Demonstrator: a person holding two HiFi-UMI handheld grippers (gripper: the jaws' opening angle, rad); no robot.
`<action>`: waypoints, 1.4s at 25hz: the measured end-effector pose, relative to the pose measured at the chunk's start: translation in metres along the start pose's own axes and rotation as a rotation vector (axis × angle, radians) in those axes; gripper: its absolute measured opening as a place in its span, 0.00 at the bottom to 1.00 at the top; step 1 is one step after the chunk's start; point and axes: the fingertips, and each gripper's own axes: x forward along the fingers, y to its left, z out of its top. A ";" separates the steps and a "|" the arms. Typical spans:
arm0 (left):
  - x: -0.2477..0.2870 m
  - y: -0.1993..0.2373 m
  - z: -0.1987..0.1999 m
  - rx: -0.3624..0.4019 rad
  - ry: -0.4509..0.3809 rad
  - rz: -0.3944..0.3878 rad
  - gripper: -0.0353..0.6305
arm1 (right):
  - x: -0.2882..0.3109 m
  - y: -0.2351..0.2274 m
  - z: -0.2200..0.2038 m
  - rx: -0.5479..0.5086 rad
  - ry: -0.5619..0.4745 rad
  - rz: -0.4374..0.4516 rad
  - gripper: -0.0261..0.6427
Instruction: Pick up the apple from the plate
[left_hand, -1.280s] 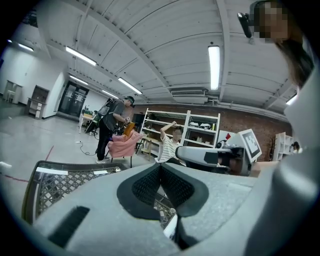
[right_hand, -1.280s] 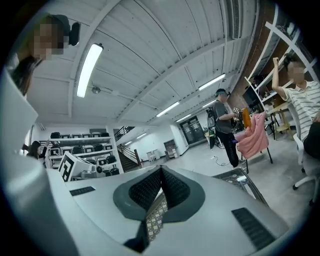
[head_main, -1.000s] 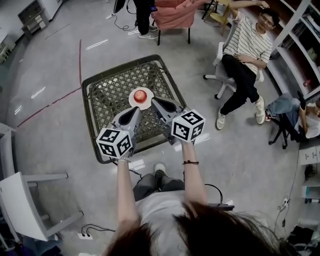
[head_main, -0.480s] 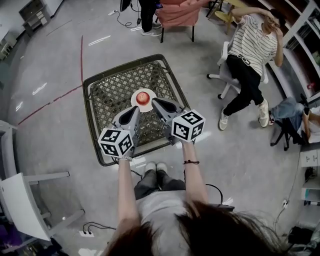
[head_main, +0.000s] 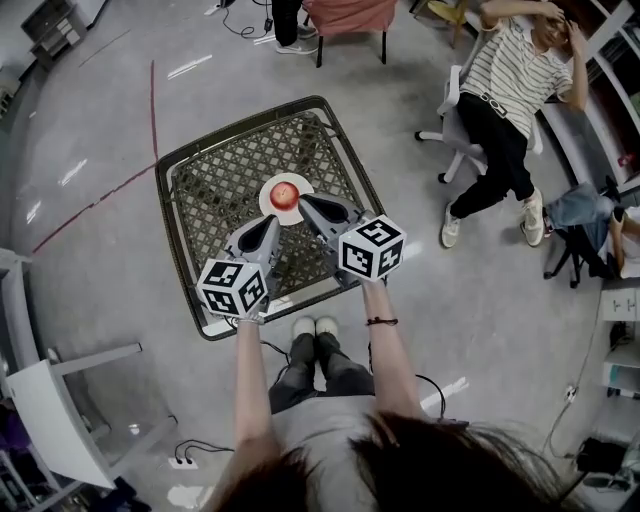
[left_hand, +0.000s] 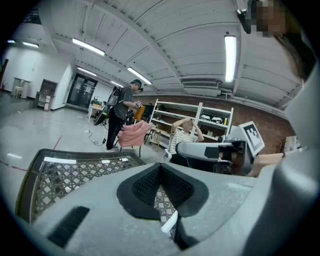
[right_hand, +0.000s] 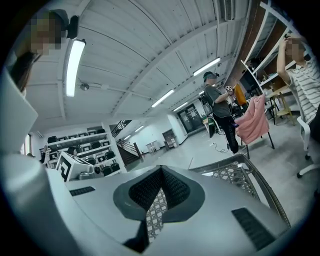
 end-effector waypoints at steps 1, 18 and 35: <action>0.003 0.003 -0.004 -0.005 0.007 0.000 0.07 | 0.003 -0.004 -0.002 0.000 0.005 -0.002 0.05; 0.046 0.054 -0.055 -0.033 0.086 0.047 0.07 | 0.041 -0.061 -0.048 0.037 0.079 0.003 0.05; 0.077 0.088 -0.103 -0.026 0.156 0.104 0.07 | 0.052 -0.099 -0.106 0.084 0.138 -0.016 0.05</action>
